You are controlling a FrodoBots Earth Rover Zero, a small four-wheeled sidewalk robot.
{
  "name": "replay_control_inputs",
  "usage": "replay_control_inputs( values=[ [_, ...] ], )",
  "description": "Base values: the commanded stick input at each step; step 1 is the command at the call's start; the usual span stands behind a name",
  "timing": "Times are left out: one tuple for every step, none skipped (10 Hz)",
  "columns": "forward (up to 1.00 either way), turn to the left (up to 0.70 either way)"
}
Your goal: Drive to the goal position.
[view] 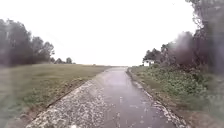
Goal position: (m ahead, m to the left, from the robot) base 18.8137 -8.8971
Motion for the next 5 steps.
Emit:
replay_control_inputs(
  values=[
    [0.7, 0.0],
    [0.7, 0.0],
    [0.7, 0.0],
    [0.7, 0.0],
    [0.7, 0.0]
  ],
)
